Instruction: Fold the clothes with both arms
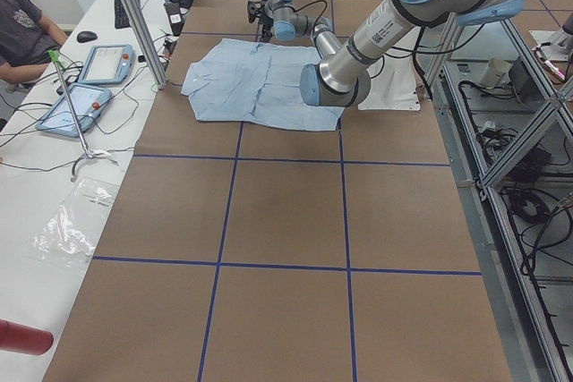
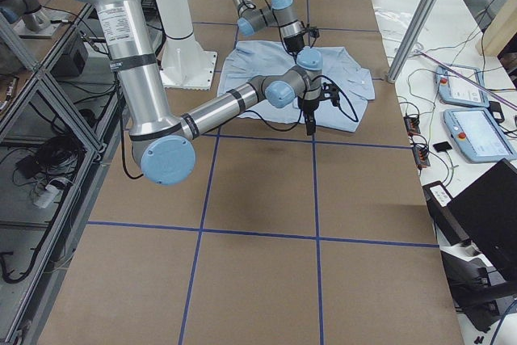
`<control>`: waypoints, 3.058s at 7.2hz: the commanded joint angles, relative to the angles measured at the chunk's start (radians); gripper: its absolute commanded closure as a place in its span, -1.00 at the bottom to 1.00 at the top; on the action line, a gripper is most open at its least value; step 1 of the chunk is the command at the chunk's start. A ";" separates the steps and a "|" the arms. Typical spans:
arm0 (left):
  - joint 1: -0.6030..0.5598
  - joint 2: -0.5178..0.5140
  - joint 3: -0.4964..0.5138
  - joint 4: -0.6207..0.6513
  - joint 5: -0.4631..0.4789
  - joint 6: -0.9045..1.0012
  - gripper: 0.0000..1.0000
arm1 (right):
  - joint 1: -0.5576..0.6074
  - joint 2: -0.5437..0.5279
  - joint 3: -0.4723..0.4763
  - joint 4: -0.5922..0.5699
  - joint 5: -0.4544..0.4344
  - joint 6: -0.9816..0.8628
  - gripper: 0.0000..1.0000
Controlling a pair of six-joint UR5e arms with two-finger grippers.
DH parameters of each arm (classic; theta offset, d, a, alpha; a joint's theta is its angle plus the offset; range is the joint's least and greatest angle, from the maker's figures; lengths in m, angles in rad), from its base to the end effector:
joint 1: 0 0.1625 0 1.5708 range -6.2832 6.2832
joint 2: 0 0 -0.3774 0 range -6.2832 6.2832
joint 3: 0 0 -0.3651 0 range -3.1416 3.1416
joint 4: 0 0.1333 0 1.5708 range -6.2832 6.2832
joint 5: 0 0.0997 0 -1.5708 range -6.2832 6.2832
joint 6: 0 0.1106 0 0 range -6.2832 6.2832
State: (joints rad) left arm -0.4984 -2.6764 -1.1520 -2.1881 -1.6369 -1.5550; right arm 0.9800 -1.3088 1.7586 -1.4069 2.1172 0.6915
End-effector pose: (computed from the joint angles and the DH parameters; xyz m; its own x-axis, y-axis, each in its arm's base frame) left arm 0.6006 -0.4703 0.0332 0.2381 -0.1116 -0.9648 0.4173 0.9088 -0.0022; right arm -0.2503 -0.5094 0.3881 0.7086 -0.1251 0.6945 0.0046 0.9850 0.1727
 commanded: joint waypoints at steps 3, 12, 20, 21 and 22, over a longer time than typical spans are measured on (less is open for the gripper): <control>-0.025 0.270 -0.385 0.276 -0.039 0.179 -1.00 | -0.126 -0.099 0.149 0.087 -0.072 0.240 -1.00; -0.068 0.563 -0.810 0.470 -0.121 0.332 -1.00 | -0.661 -0.228 0.329 0.089 -0.303 0.666 -0.97; -0.065 0.555 -0.808 0.469 -0.116 0.331 -1.00 | -0.669 -0.218 0.266 0.091 -0.261 0.951 -0.17; -0.063 0.555 -0.808 0.469 -0.116 0.331 -1.00 | -0.676 -0.219 0.266 0.092 -0.260 0.953 -0.07; -0.065 0.555 -0.808 0.469 -0.116 0.331 -1.00 | -0.687 -0.219 0.266 0.092 -0.263 0.954 -0.06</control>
State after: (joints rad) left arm -0.5623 -2.1214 -1.9604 -1.7196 -1.7536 -1.2241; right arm 0.3041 -1.5272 2.0258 -1.3152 1.8564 1.6399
